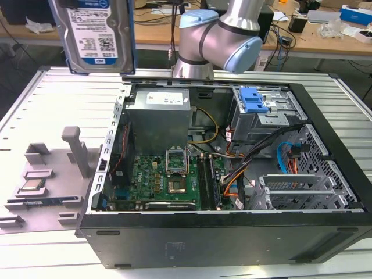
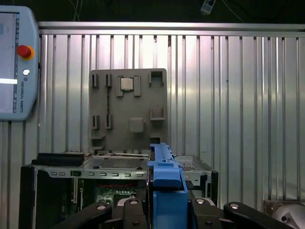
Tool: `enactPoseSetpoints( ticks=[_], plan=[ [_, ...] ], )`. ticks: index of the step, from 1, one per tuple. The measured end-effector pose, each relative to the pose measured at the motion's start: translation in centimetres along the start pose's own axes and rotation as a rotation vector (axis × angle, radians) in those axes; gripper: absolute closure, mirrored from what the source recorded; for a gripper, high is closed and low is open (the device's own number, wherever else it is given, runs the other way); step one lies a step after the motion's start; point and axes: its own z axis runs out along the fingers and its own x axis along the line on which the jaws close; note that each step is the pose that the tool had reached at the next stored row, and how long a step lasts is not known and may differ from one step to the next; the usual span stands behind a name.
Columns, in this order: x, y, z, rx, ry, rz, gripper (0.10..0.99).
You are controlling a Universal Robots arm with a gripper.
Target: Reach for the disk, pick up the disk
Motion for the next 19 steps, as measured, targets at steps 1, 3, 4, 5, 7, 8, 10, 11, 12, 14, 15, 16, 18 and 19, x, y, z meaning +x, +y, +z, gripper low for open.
enactPoseSetpoints(
  ticks=[1, 3, 4, 5, 7, 8, 10, 11, 12, 14, 15, 16, 18, 19],
  plan=[
    [0.01, -0.37, -0.01, 0.0, 0.0, 0.0, 0.722],
    [0.01, -1.15, -0.05, 0.0, 0.0, 0.0, 0.722],
    [0.01, -1.45, -0.06, 0.0, 0.0001, 0.0, 0.722],
    [0.02, -2.35, -0.1, 0.0, 0.0001, 0.0, 0.722],
    [0.03, -3.89, -0.15, 0.0, 0.0, 0.0, 0.722],
    [0.04, -4.26, -0.17, 0.0, 0.0001, 0.0, 0.722],
    [0.03, -5.25, -0.21, -0.001, 0.0001, 0.0, 0.722],
    [0.04, -5.66, -0.22, -0.001, 0.0001, 0.0, 0.722],
    [0.04, -6.31, -0.24, -0.001, 0.0, 0.0, 0.722],
    [0.05, -7.51, -0.28, -0.002, 0.0001, 0.0, 0.722],
    [0.05, -7.84, -0.29, -0.002, 0.0, 0.0, 0.722],
    [0.05, -8.13, -0.3, -0.002, 0.0, 0.0, 0.722],
    [0.06, -8.84, -0.33, -0.002, 0.0, 0.0, 0.722],
    [0.06, -9.05, -0.33, -0.002, 0.0, 0.0, 0.722]
  ],
)
